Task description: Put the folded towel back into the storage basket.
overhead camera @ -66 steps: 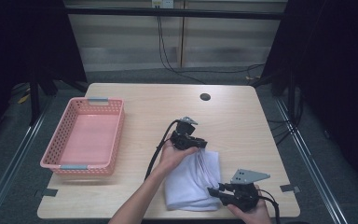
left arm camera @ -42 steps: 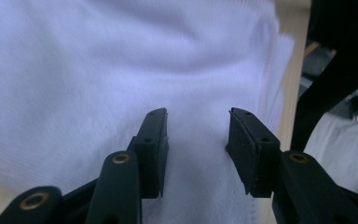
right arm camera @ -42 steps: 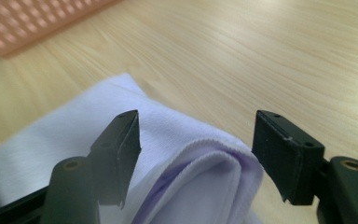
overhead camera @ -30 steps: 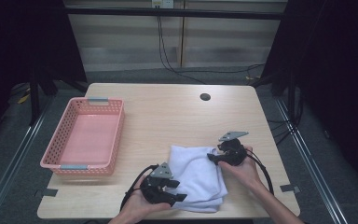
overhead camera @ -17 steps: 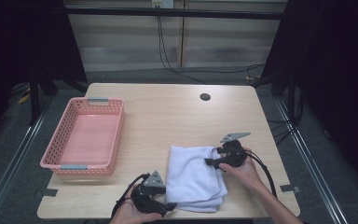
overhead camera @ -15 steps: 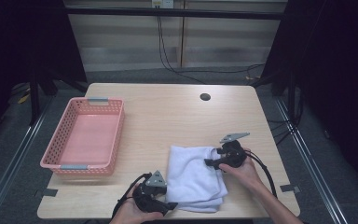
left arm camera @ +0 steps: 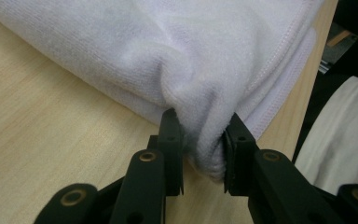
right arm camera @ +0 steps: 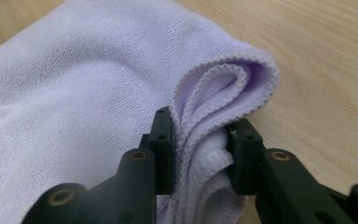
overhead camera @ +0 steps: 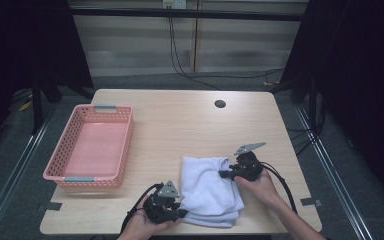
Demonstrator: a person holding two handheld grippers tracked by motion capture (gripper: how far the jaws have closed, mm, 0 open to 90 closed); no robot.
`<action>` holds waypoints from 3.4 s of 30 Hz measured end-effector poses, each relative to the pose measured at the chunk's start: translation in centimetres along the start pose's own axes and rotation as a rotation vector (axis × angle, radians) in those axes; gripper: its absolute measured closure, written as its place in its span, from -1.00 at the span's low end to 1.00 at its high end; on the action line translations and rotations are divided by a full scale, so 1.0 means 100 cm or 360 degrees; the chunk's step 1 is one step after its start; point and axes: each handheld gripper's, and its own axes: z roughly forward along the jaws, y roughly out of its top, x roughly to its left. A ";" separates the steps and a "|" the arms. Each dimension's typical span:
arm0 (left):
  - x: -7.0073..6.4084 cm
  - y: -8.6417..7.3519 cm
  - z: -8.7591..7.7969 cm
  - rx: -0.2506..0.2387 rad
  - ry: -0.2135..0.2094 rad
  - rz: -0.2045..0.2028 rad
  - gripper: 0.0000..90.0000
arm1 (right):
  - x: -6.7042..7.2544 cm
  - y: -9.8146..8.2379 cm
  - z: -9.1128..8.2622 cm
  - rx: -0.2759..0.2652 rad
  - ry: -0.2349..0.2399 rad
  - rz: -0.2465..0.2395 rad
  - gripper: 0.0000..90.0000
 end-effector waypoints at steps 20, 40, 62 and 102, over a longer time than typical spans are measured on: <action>0.010 0.019 -0.028 -0.0186 -0.0105 -0.0045 0.71 | -0.009 0.027 -0.015 -0.0118 0.0106 0.0038 0.65; 0.040 0.031 -0.087 -0.0398 -0.0031 -0.0129 0.71 | -0.005 0.088 -0.025 -0.0345 0.0222 0.0008 0.66; 0.077 0.020 -0.160 -0.0571 0.0122 -0.0204 0.71 | 0.020 0.173 0.000 -0.0427 0.0325 -0.0092 0.66; 0.138 -0.068 -0.280 -0.0759 0.0480 -0.0518 0.71 | 0.115 0.310 0.098 -0.0364 0.0461 -0.0217 0.66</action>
